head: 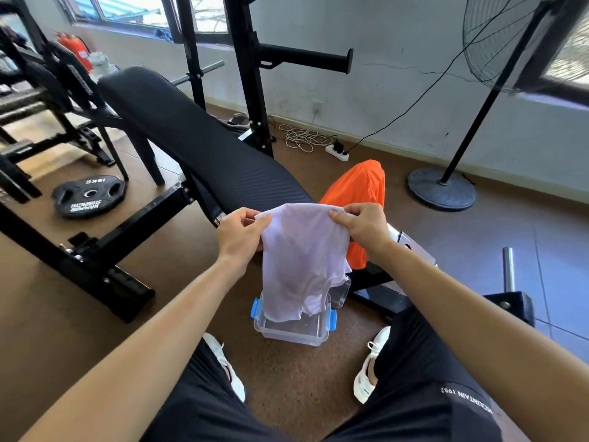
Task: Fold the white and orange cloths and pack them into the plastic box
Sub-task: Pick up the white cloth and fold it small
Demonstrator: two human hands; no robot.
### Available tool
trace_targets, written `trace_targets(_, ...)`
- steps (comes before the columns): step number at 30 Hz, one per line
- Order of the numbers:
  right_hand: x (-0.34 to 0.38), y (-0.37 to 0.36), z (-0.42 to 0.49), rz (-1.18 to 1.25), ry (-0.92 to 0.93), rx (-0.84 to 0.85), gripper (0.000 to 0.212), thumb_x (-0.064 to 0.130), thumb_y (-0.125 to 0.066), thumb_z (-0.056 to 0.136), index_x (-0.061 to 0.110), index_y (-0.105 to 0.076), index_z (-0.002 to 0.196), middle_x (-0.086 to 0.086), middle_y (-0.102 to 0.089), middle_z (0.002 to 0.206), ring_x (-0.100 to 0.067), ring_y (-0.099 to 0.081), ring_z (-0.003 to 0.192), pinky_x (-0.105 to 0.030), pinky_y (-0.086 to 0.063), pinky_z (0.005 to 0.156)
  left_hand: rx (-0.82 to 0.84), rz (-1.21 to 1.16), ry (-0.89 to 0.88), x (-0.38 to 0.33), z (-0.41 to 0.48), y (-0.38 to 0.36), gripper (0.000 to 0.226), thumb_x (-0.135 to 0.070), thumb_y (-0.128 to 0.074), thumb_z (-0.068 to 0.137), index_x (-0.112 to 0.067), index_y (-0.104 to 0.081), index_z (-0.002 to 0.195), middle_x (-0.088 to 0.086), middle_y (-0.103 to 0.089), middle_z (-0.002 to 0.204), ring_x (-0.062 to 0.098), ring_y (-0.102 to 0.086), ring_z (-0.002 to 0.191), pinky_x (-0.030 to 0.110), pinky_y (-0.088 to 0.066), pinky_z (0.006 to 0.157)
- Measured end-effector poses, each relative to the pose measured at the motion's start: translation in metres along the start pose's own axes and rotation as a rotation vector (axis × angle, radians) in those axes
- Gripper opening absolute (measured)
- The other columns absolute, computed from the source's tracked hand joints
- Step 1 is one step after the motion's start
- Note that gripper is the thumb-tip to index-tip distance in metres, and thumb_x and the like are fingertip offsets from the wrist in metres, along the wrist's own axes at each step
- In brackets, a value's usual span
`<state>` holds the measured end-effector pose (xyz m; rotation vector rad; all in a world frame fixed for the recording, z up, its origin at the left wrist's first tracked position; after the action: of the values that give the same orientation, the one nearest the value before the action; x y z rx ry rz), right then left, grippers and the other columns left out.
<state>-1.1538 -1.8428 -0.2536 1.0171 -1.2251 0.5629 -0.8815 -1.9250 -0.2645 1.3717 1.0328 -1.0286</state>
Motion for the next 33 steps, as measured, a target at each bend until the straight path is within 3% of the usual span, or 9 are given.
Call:
trace_targets(6, 0.019, -0.017, -0.022, 0.054, 0.095, 0.090, 0.022, 0.019, -0.077, 0.086, -0.002, -0.074, 0.078, -0.010, -0.057, 0.064, -0.015, -0.049, 0.061, -0.028, -0.043, 0.055, 0.132, -0.078, -0.055, -0.019, -0.034, -0.024, 0.014, -0.020, -0.077, 0.086, -0.007, -0.073, 0.086, 0.010, -0.072, 0.077, 0.015, -0.068, 0.065, 0.031, -0.060, 0.058)
trace_targets(12, 0.028, -0.040, -0.051, 0.025, 0.201, 0.242, 0.013, 0.018, -0.074, 0.090, 0.011, -0.080, 0.099, -0.009, -0.078, 0.089, -0.016, -0.071, 0.082, -0.039, -0.059, 0.078, 0.269, -0.160, -0.047, -0.027, -0.058, -0.053, 0.013, -0.017, -0.074, 0.090, -0.005, -0.078, 0.090, 0.017, -0.076, 0.086, 0.018, -0.073, 0.072, 0.034, -0.063, 0.066)
trace_targets(15, 0.026, -0.040, -0.061, -0.041, 0.270, 0.234, 0.020, 0.025, -0.083, 0.082, 0.013, -0.078, 0.096, -0.008, -0.076, 0.086, -0.012, -0.066, 0.077, -0.041, -0.058, 0.074, 0.343, -0.184, 0.005, -0.028, -0.068, -0.060, 0.024, -0.020, -0.062, 0.098, -0.003, -0.079, 0.093, 0.014, -0.075, 0.086, 0.013, -0.072, 0.074, 0.029, -0.061, 0.068)
trace_targets(19, 0.014, -0.032, -0.063, -0.011, 0.291, 0.238, 0.020, 0.021, -0.083, 0.082, 0.008, -0.078, 0.097, -0.007, -0.077, 0.086, -0.010, -0.068, 0.079, -0.039, -0.059, 0.076, 0.561, -0.115, 0.006, -0.020, -0.076, -0.064, 0.034, -0.027, -0.049, 0.104, -0.009, -0.078, 0.106, 0.010, -0.079, 0.098, 0.021, -0.076, 0.090, 0.034, -0.061, 0.078)
trace_targets(23, 0.008, -0.035, -0.063, -0.022, 0.269, 0.365, 0.015, 0.012, -0.075, 0.090, 0.005, -0.076, 0.103, 0.002, -0.075, 0.088, -0.003, -0.064, 0.080, -0.023, -0.054, 0.074, 0.257, -0.062, -0.176, -0.004, -0.058, -0.024, 0.011, -0.014, -0.066, 0.094, -0.013, -0.077, 0.098, 0.006, -0.076, 0.084, 0.016, -0.071, 0.070, 0.032, -0.056, 0.063)
trace_targets(25, 0.010, -0.034, -0.065, -0.010, 0.261, 0.428, 0.011, 0.008, -0.072, 0.092, 0.005, -0.075, 0.102, 0.011, -0.072, 0.083, 0.001, -0.062, 0.078, -0.016, -0.050, 0.073, 0.234, 0.002, -0.203, 0.015, -0.052, -0.014, 0.031, -0.022, -0.080, 0.082, -0.022, -0.070, 0.112, 0.004, -0.071, 0.094, 0.013, -0.068, 0.079, 0.032, -0.058, 0.070)
trace_targets(28, 0.017, -0.029, -0.067, -0.005, 0.281, 0.472, 0.012, 0.005, -0.070, 0.092, 0.007, -0.075, 0.103, 0.016, -0.069, 0.081, 0.002, -0.059, 0.077, -0.013, -0.048, 0.072, 0.529, 0.072, -0.175, 0.034, -0.060, -0.040, 0.070, -0.036, -0.088, 0.071, -0.030, -0.057, 0.133, -0.004, -0.067, 0.122, 0.013, -0.065, 0.111, 0.033, -0.055, 0.092)
trace_targets(30, 0.024, -0.023, -0.067, 0.007, 0.294, 0.465, 0.013, 0.003, -0.069, 0.092, 0.004, -0.074, 0.104, 0.015, -0.070, 0.083, 0.002, -0.060, 0.079, -0.013, -0.048, 0.073, 0.643, 0.050, -0.205, 0.028, -0.071, -0.058, 0.054, -0.029, -0.085, 0.078, -0.022, -0.064, 0.127, -0.004, -0.070, 0.121, 0.015, -0.066, 0.112, 0.037, -0.053, 0.096)
trace_targets(33, 0.031, -0.009, -0.067, -0.056, 0.337, 0.419, 0.013, 0.002, -0.069, 0.091, 0.006, -0.074, 0.102, 0.008, -0.072, 0.087, 0.002, -0.061, 0.080, -0.012, -0.047, 0.074, 0.520, -0.077, -0.243, 0.005, -0.071, -0.060, 0.025, -0.024, -0.080, 0.084, -0.005, -0.073, 0.098, 0.007, -0.071, 0.090, 0.017, -0.063, 0.082, 0.043, -0.054, 0.077)
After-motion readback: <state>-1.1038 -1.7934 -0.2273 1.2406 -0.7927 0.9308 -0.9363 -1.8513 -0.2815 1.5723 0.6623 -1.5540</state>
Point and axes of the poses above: each hand's wrist, its own z-axis towards the middle knuckle, its own y-axis out of the back of the hand, x = y × z, the point moved 9 cm from there along z, towards the middle knuckle
